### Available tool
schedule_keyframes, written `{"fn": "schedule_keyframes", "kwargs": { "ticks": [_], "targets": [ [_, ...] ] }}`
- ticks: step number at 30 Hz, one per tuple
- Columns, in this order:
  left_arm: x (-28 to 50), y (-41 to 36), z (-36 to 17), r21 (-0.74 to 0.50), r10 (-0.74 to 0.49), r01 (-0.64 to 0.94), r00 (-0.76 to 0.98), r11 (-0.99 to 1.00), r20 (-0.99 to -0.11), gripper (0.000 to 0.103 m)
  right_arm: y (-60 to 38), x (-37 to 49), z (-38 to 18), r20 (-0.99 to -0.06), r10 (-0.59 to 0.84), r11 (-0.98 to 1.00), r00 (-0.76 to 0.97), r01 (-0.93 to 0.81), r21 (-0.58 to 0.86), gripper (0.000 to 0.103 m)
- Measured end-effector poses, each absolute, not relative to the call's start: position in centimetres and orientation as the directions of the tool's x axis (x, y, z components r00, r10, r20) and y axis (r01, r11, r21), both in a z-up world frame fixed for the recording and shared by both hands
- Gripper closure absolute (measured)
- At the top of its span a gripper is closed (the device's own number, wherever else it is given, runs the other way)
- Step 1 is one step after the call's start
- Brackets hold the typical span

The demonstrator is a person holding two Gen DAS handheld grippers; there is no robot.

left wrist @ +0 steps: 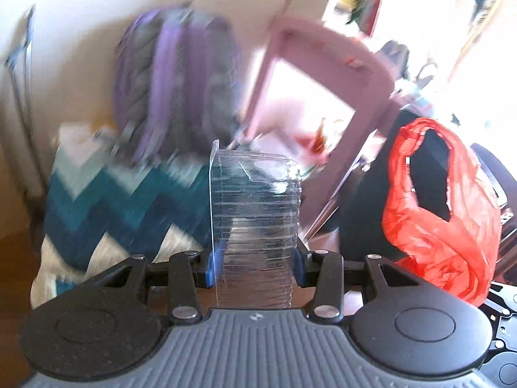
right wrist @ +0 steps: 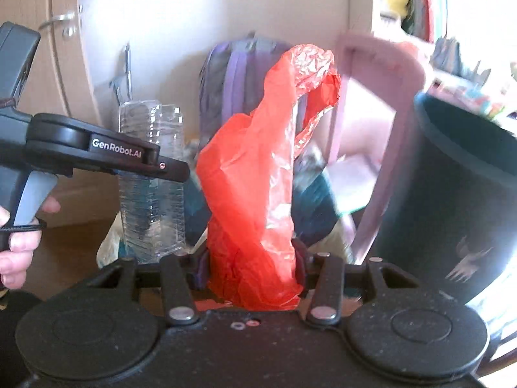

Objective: Collect trash
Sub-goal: 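Lift and carry the red bag and clear tray with both tools to the bin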

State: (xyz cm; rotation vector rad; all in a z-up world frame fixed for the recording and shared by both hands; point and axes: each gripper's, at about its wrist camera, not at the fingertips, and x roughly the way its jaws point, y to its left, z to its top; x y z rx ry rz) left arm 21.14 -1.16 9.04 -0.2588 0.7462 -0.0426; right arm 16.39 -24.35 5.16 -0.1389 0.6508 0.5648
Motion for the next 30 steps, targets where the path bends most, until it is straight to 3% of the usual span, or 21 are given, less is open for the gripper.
{"fn": "schedule_keyframes", "kwargs": {
  "ticks": [11,21,30],
  "targets": [
    [24.8,-9.4,20.0,-0.194,-0.220,0.138,0.831,0.971,-0.511,0.061,-31.7,19.2,12.5,-0.475,0.366,0.907,0.800,-0.420,-0.008,0.056],
    [29.4,-16.2,24.2,-0.201,-0.303,0.232,0.823,0.952,-0.481,0.061,-38.4,21.0,15.9,-0.428,0.239,0.958,0.872,-0.284,-0.044,0.056],
    [33.0,-22.9,24.4,-0.139,-0.340,0.314,0.798,0.939,-0.498,0.061,-41.8,24.6,14.5,-0.467,0.149,0.977,0.872,-0.203,-0.067,0.056]
  ]
}}
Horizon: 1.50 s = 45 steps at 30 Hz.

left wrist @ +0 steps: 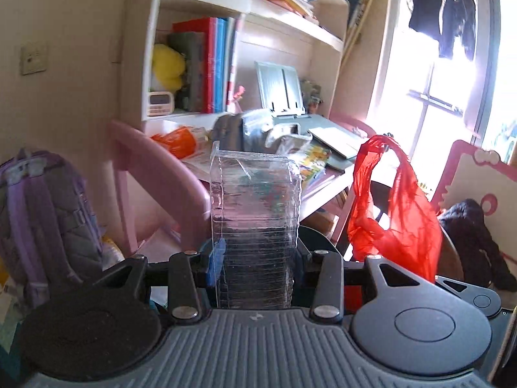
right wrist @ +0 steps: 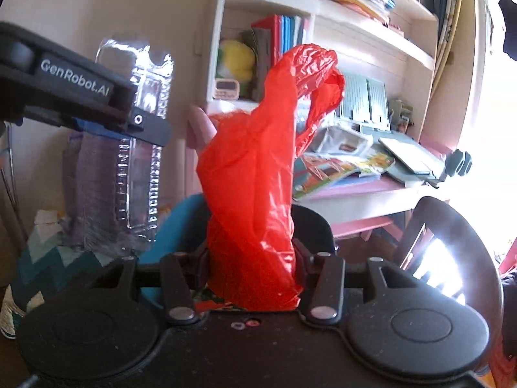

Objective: Collect trash
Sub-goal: 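Lift and carry the red bag and clear tray with both tools to the bin, then open both tools over the green bin to drop the bag and tray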

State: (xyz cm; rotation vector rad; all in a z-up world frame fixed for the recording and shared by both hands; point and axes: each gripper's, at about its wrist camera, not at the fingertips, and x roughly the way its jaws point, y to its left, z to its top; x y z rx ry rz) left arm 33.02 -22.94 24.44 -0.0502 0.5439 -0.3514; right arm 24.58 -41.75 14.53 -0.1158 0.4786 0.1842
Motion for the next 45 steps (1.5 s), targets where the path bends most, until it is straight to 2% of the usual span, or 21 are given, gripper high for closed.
{"fn": "schedule_keyframes", "kwargs": {
  "ticks": [5,17,27,28,29,30,32,45],
  "targets": [
    [35.5,-25.8,22.6,-0.124,-0.352,0.340,0.767,0.932,-0.537,0.061,-42.7,27.1,12.8,-0.509,0.130,0.978,0.851,-0.195,-0.075,0.055],
    [40.6,-29.7,15.2,-0.038,-0.267,0.333,0.677,0.942,-0.686,0.061,-42.9,30.5,8.6,-0.610,0.123,0.966,0.783,-0.236,-0.108,0.052],
    [41.6,-31.2,12.9,-0.016,-0.247,0.344,0.640,0.939,-0.728,0.059,-43.0,31.1,7.5,-0.634,0.132,0.956,0.762,-0.267,-0.123,0.048],
    [41.6,-31.3,12.8,-0.011,-0.241,0.341,0.641,0.940,-0.729,0.058,-43.0,31.2,7.5,-0.632,0.130,0.955,0.764,-0.268,-0.128,0.047],
    [41.6,-31.3,12.7,-0.009,-0.240,0.341,0.641,0.940,-0.729,0.051,-43.1,31.3,7.5,-0.630,0.128,0.955,0.766,-0.267,-0.129,0.046],
    [41.6,-31.3,12.7,-0.008,-0.239,0.340,0.644,0.940,-0.727,0.039,-43.2,31.4,7.6,-0.629,0.125,0.956,0.767,-0.263,-0.131,0.046],
    [41.3,-31.2,12.8,-0.005,-0.238,0.335,0.659,0.942,-0.713,0.029,-43.2,31.2,7.8,-0.619,0.122,0.956,0.776,-0.260,-0.137,0.046],
    [37.9,-29.4,15.6,0.022,-0.224,0.318,0.711,0.948,-0.667,0.023,-43.8,27.5,10.8,-0.557,0.149,0.961,0.817,-0.251,-0.111,0.045]
  ]
}}
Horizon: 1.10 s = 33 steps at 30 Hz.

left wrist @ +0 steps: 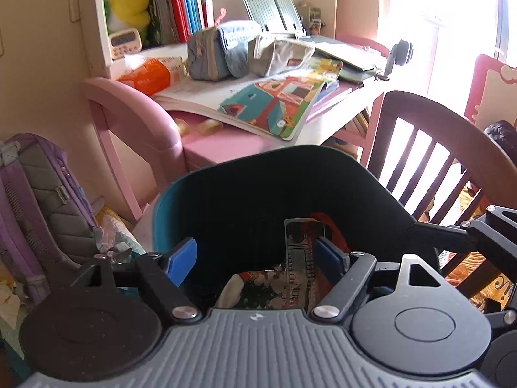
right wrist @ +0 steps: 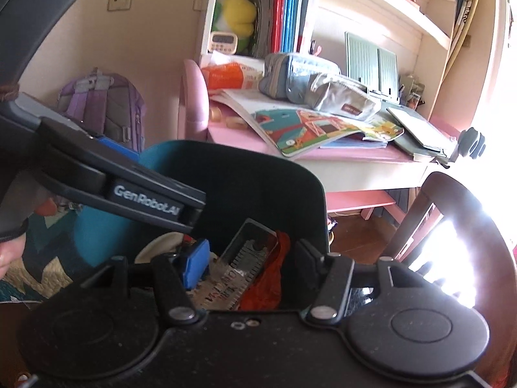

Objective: Collect trash
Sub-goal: 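Open both tools over the green bin to drop the bag and tray, then withdraw both open tools from the bin toward the wrapper strip on the floor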

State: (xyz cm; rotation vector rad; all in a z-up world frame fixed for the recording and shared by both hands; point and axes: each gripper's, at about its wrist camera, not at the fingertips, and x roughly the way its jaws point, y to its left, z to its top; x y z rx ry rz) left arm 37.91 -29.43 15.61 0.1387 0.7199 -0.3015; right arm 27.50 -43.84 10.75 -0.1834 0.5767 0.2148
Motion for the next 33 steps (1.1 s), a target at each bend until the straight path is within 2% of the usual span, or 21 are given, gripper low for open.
{"fn": "schedule_keyframes", "kwargs": {
  "ticks": [13,15,23,29,33],
  "targets": [
    [30.5,-24.8,20.0,0.019,-0.191,0.252,0.776,0.967,-0.601,0.015,-41.5,20.4,14.3,-0.488,0.229,0.940,0.842,-0.322,-0.114,0.044],
    [29.4,-23.8,20.3,0.024,-0.175,0.235,0.787,0.972,-0.591,0.010,-40.8,19.3,14.6,-0.479,0.252,0.933,0.841,-0.343,-0.112,0.044],
    [25.5,-18.7,19.9,0.018,-0.145,0.189,0.806,0.982,-0.574,0.007,-37.1,15.9,14.1,-0.471,0.346,0.893,0.812,-0.439,-0.100,0.043],
    [23.3,-13.7,16.9,-0.015,-0.177,0.207,0.795,0.978,-0.580,0.005,-32.6,16.1,11.6,-0.524,0.406,0.862,0.748,-0.504,-0.050,0.043],
    [22.6,-9.3,13.2,-0.050,-0.180,0.185,0.798,0.981,-0.575,0.002,-28.7,17.7,8.2,-0.597,0.419,0.844,0.684,-0.536,-0.021,0.043]
  ]
}}
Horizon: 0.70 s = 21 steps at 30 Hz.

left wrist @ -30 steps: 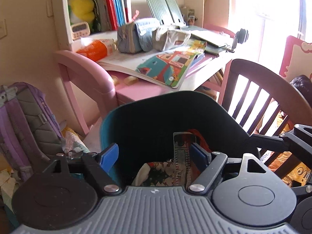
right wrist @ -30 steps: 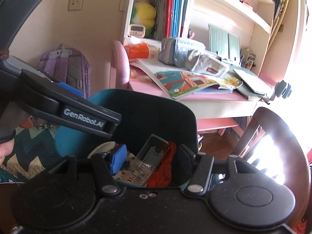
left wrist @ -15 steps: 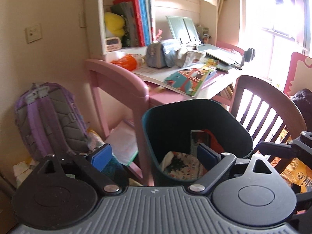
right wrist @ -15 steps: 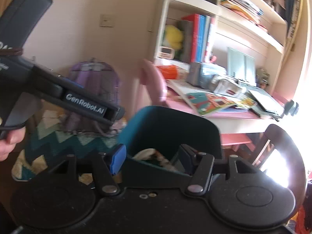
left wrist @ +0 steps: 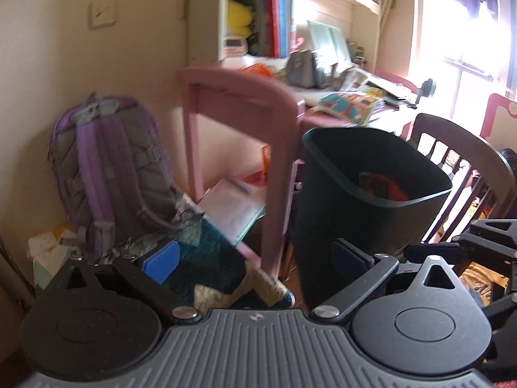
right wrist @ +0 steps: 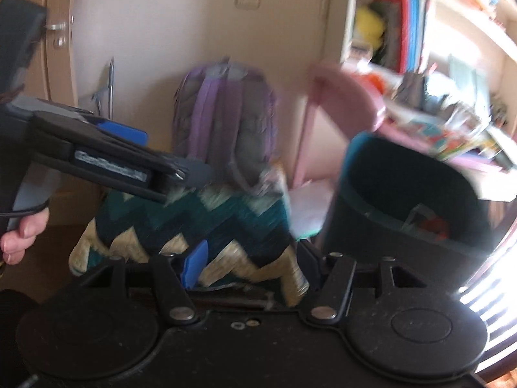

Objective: Collect trash
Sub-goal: 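Withdraw both open tools from the bin toward the wrapper strip on the floor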

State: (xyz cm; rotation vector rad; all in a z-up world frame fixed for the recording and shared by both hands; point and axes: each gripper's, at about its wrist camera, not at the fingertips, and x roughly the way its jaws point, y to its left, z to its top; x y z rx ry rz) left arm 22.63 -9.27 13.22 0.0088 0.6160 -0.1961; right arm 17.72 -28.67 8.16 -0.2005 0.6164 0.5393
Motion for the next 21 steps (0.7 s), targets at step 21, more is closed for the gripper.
{"fn": "schedule_keyframes", "kwargs": {
  "ticks": [21],
  "targets": [
    [25.8,6.8,-22.8,0.075,-0.009,0.157,0.475,0.985,-0.880,0.002,-12.2,30.9,-25.5,-0.934,0.319,0.930,0.160,-0.241,0.276,0.043]
  ]
}}
